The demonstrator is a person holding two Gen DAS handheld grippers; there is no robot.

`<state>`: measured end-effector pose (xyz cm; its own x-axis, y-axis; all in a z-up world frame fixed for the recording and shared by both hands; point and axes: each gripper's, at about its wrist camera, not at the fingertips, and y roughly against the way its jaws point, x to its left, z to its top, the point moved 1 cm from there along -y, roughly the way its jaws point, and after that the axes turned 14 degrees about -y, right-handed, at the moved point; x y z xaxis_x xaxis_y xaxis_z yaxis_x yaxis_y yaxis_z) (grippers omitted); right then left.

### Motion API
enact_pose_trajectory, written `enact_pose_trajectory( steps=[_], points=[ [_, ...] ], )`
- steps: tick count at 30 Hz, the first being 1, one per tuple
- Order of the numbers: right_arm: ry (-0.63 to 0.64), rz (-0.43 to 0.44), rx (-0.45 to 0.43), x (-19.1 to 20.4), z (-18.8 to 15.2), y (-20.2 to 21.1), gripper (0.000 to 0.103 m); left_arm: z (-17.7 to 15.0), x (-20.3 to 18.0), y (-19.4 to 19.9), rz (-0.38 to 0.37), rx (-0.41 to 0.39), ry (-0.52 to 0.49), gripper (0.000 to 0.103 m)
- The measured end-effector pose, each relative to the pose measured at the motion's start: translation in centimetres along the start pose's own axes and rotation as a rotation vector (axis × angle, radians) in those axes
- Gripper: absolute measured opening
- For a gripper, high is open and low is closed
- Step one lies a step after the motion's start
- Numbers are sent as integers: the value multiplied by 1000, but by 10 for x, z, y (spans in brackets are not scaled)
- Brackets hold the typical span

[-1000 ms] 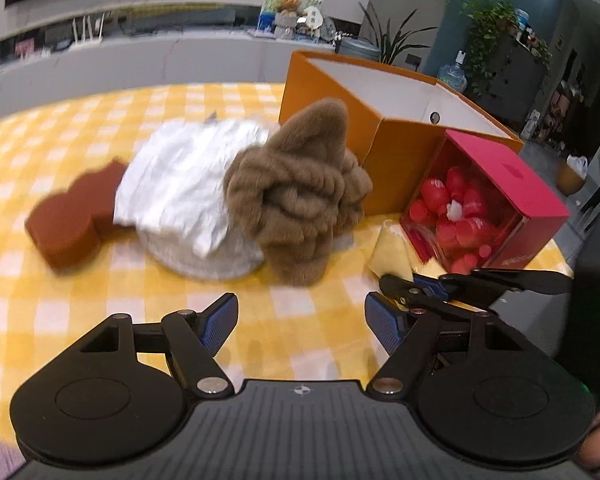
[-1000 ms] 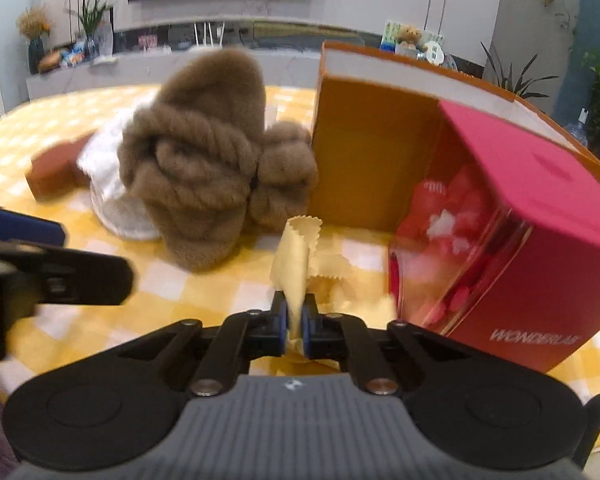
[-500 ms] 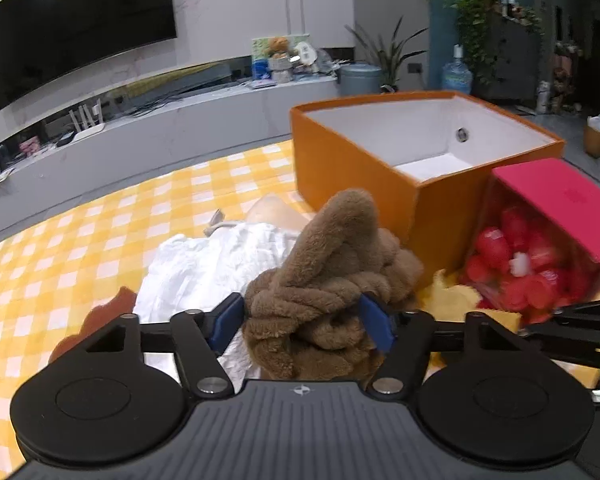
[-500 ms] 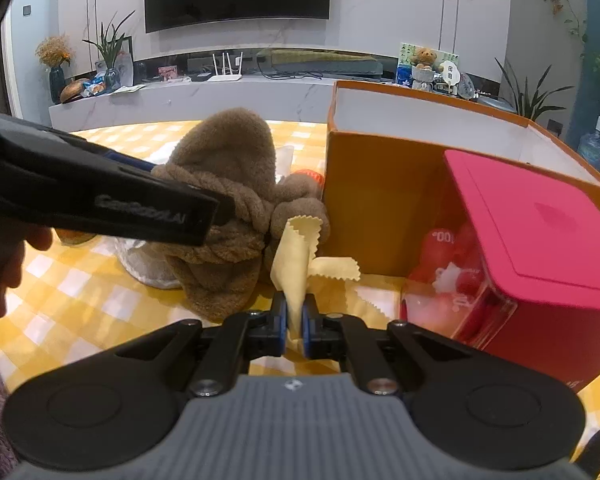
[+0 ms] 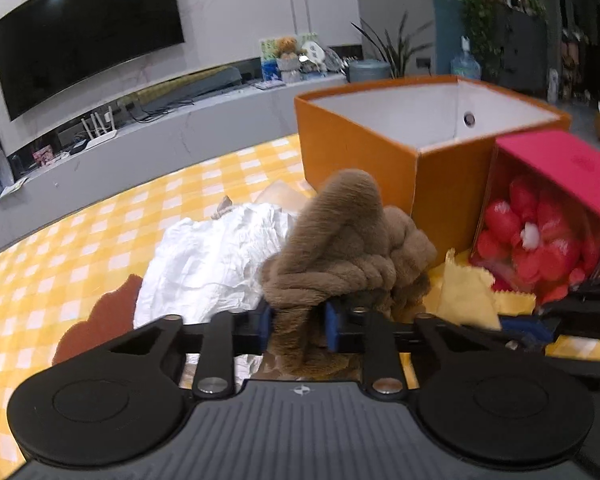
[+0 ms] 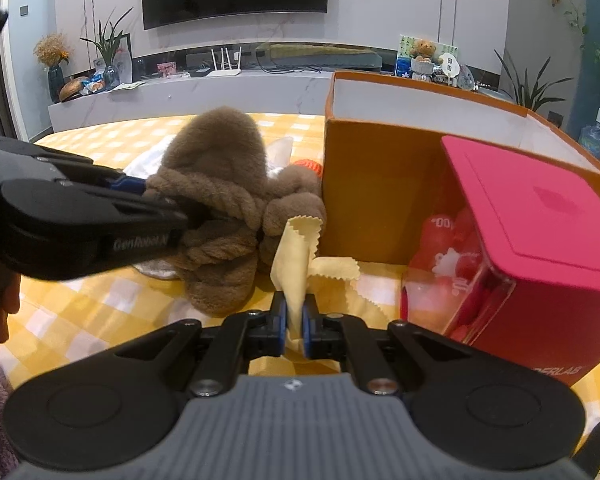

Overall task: Organize soft objects
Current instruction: 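Carry slipper with left tool while right tool carries yellow cloth to orange box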

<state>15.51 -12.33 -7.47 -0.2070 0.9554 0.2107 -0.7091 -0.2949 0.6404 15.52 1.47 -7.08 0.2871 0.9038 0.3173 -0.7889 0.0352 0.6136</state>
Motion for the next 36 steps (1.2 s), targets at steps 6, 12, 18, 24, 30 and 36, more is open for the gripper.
enact_pose_trajectory(
  steps=[6, 12, 18, 24, 30, 36],
  points=[
    [13, 13, -49, 1, 4, 20, 5, -3, 2, 29, 0, -27, 66, 19],
    [15, 40, -125, 4, 14, 52, 5, 3, 4, 69, 39, -73, 116, 17],
    [32, 80, -203, 5, 26, 88, 5, 25, 13, 106, 77, -149, 131, 16],
    [20, 99, -246, -9, 50, 116, 5, 63, 15, 123, 74, -247, 87, 16],
    [-35, 119, -242, -43, 91, 126, 5, 108, 11, 111, 42, -309, 24, 16],
    [-70, 94, -211, -83, 139, 110, 6, 146, 5, 74, 16, -312, -27, 16]
  ],
)
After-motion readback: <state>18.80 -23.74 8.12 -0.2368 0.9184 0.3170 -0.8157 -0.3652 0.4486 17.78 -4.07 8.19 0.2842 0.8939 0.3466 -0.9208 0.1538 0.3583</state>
